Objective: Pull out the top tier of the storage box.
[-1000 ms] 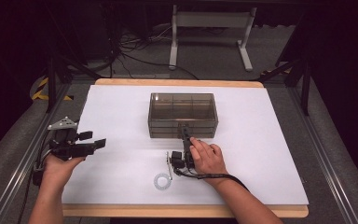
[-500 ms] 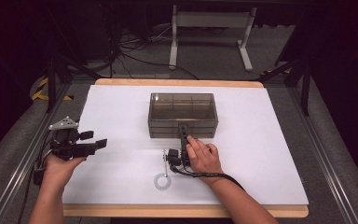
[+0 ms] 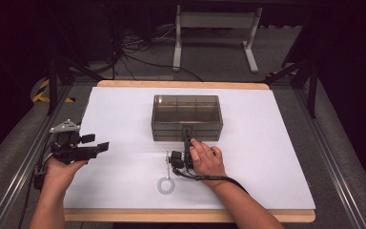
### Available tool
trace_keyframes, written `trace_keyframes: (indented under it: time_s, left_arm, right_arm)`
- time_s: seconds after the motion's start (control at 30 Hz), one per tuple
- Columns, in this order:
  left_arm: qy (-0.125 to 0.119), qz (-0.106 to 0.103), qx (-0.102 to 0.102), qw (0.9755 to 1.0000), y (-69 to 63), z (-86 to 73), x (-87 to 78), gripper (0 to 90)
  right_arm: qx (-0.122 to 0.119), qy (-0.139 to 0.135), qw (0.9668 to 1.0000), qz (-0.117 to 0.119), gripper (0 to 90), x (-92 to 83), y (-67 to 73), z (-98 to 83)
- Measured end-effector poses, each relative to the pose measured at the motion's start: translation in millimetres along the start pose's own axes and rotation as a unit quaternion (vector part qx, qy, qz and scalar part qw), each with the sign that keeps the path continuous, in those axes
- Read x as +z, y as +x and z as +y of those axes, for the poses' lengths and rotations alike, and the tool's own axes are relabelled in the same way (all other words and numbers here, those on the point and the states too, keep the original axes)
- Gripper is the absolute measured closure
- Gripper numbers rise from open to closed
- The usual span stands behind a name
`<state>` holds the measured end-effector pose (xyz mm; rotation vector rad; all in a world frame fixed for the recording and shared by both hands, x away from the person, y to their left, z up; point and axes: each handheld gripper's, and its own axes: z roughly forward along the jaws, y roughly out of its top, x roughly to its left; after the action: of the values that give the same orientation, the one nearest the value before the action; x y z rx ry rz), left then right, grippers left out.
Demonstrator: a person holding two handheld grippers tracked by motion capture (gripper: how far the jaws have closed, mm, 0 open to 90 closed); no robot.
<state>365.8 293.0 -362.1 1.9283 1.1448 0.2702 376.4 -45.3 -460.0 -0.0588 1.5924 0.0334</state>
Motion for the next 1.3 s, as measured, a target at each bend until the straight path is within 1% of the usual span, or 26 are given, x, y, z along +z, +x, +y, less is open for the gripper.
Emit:
trace_keyframes:
  time_s: [0.17,0.2,0.37,0.5,0.8,0.87,0.97,1.0,1.03,1.1,1.2,1.27,1.3]
  left_arm:
    - [-0.001,-0.001,-0.001,1.0000,0.6,-0.2,-0.7,29.8]
    - [-0.001,-0.001,-0.001,1.0000,0.8,-0.2,-1.2,29.8]
    - [-0.003,-0.001,-0.003,1.0000,1.1,-0.2,-2.5,29.8]
    - [-0.006,-0.001,-0.002,1.0000,0.4,0.1,-3.5,29.7]
    - [-0.005,-0.002,-0.002,1.0000,0.4,0.0,-2.9,29.7]
    - [-0.004,-0.001,-0.004,1.0000,0.8,-0.2,-2.9,29.6]
    - [-0.005,0.000,-0.003,1.0000,1.6,0.0,-2.5,29.6]
    - [-0.006,0.000,-0.004,1.0000,1.5,0.1,-2.0,29.6]
    - [-0.004,-0.001,-0.003,1.0000,1.6,0.5,-1.8,29.6]
    - [-0.003,-0.003,-0.003,1.0000,1.6,0.9,-1.5,29.6]
    - [-0.002,-0.004,-0.001,1.0000,0.9,2.2,1.3,29.6]
    - [-0.001,-0.005,-0.001,1.0000,0.5,2.8,2.7,29.6]
    - [0.000,-0.005,0.000,1.0000,0.5,3.0,3.5,29.6]
  right_arm:
    - [0.004,-0.004,1.0000,0.005,81.5,-2.8,-2.1,-0.3]
    - [0.007,-0.008,0.9999,0.005,81.5,-5.1,-2.9,-0.5]
    - [0.003,-0.017,0.9998,0.003,81.5,-16.9,-4.1,-2.5]
    - [0.006,-0.023,0.9997,0.003,81.4,-26.6,-4.8,-2.9]
    - [0.004,-0.026,0.9996,0.007,80.7,-27.7,-3.4,-2.7]
    - [0.009,-0.033,0.9994,0.005,75.8,-27.5,-1.6,-5.4]
    - [0.013,-0.040,0.9991,0.010,67.8,-26.9,-1.7,-9.0]
    - [0.013,-0.039,0.9991,0.008,66.2,-27.0,-1.3,-10.1]
    - [0.007,-0.042,0.9991,0.009,65.0,-27.1,-2.0,-11.5]
    - [0.007,-0.043,0.9990,0.008,64.1,-27.3,-1.8,-12.8]
    - [0.011,-0.048,0.9987,0.010,60.3,-29.2,-1.6,-19.0]
    - [0.011,-0.046,0.9988,0.009,60.3,-30.7,-1.0,-22.8]
    - [0.013,-0.045,0.9988,0.012,60.1,-31.1,-0.8,-25.0]
